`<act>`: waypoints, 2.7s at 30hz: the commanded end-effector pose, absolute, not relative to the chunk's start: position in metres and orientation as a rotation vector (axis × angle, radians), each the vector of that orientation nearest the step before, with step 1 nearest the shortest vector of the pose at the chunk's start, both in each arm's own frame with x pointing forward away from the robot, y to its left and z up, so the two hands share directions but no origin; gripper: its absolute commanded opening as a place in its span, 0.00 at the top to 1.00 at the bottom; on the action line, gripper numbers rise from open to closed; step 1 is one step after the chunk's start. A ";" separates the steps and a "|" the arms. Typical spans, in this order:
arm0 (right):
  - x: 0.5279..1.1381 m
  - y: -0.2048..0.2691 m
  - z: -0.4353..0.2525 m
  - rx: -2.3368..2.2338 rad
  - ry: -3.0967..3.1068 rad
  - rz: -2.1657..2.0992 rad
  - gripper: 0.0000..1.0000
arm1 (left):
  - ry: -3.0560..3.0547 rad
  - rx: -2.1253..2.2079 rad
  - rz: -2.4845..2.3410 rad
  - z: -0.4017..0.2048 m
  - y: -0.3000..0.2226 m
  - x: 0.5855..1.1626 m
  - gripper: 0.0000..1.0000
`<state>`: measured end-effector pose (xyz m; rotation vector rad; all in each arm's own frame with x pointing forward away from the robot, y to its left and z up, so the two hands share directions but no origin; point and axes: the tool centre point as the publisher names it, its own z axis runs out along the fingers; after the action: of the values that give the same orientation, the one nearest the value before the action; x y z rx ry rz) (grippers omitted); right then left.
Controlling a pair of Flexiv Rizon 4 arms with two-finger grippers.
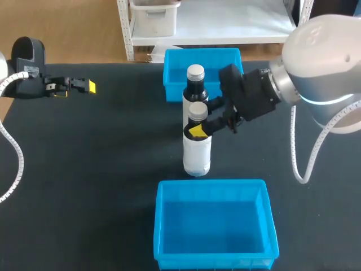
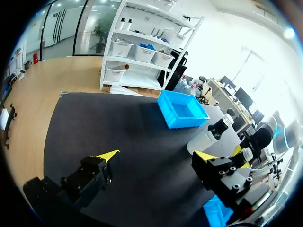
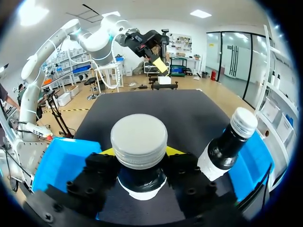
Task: Pick up the bottle, and place it in the far bin if it is heavy, or in the near bin if it is light.
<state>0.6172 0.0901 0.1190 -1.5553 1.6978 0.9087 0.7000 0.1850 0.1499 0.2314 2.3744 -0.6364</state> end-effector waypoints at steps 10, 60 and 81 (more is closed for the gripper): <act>0.612 0.087 0.130 -1.557 1.684 0.897 1.00 | 2.374 0.231 -0.636 0.150 0.185 0.700 0.00; 0.437 0.110 0.218 -1.741 1.455 1.005 1.00 | 2.374 0.231 -0.636 0.150 0.185 0.700 0.00; 0.453 0.121 0.172 -1.757 1.466 1.104 1.00 | 2.374 0.231 -0.636 0.150 0.185 0.700 0.00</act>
<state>0.4508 0.1210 0.1754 -1.7596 1.4705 1.0979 0.7000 0.1850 0.1499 0.2314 2.3744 -0.6364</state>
